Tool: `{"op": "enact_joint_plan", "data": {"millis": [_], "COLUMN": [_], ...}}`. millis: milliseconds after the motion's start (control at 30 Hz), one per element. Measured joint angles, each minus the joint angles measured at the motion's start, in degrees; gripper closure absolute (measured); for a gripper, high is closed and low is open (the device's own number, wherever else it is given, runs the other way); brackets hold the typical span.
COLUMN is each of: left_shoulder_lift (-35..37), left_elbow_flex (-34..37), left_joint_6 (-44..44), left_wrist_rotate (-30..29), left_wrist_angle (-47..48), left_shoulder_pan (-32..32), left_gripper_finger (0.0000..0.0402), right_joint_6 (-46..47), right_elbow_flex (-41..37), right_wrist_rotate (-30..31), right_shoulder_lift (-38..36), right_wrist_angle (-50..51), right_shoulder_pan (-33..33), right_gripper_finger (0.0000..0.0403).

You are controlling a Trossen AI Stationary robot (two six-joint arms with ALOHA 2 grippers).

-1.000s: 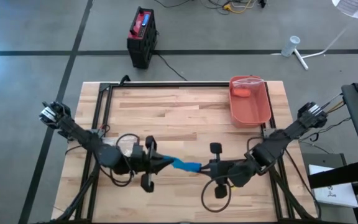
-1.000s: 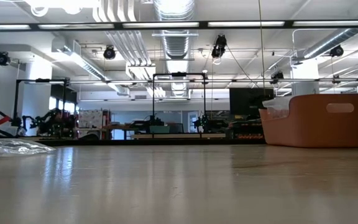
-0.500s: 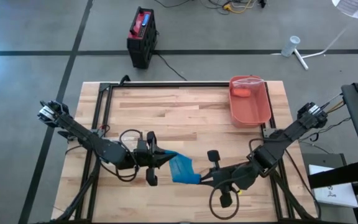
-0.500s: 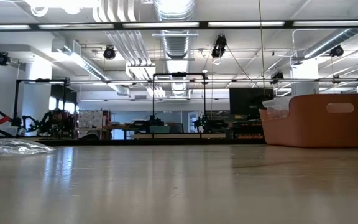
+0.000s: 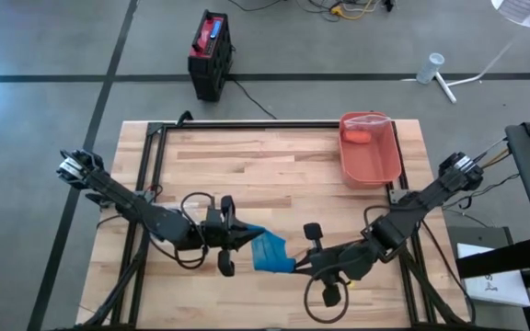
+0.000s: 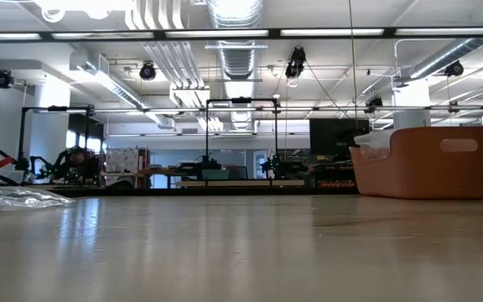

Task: Roll bandage
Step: Roll the blue bandage

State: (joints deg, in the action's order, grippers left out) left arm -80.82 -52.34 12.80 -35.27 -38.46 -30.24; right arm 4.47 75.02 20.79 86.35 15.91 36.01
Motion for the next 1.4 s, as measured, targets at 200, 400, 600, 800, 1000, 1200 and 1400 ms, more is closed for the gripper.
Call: {"op": "enact_joint_plan", "data": {"millis": [200, 400, 600, 800, 1000, 1200, 1400], "left_shoulder_lift": [0.0, -0.1, -1.5, -3.3, -3.5, -3.5, -3.5], "left_elbow_flex": [0.0, 0.0, 0.0, 0.0, 0.0, 0.0, -1.6], "left_joint_6": [0.0, 2.0, 5.9, 7.4, 6.9, 4.4, 4.1], "left_wrist_rotate": [0.2, 0.2, 3.1, 3.2, 3.3, 8.3, 12.3], "left_wrist_angle": [0.5, 2.0, 3.6, 3.5, 1.9, -4.5, -6.1], "left_shoulder_pan": [1.5, 1.6, 1.6, 1.6, 1.6, 1.6, 1.3], "left_gripper_finger": [0.0401, 0.0401, 0.0401, 0.0401, 0.0401, 0.0401, 0.0401], "right_joint_6": [0.1, -0.5, -4.4, -6.4, -5.5, -1.4, 4.2], "right_elbow_flex": [0.0, 0.5, 0.5, 0.5, 0.5, -0.5, -0.7], "right_wrist_rotate": [-2.8, -4.4, -5.3, -5.2, -4.9, -5.0, -3.9], "right_shoulder_lift": [1.5, 1.8, 1.3, 1.2, 1.2, 1.5, 3.1], "right_wrist_angle": [-1.4, -3.1, -7.6, -11.0, -11.2, -10.1, -4.8], "right_shoulder_pan": [0.0, 0.0, 0.1, 0.1, 0.0, -1.5, -3.5], "right_gripper_finger": [0.0400, 0.0400, 0.0400, 0.0400, 0.0400, 0.0400, 0.0400]}}
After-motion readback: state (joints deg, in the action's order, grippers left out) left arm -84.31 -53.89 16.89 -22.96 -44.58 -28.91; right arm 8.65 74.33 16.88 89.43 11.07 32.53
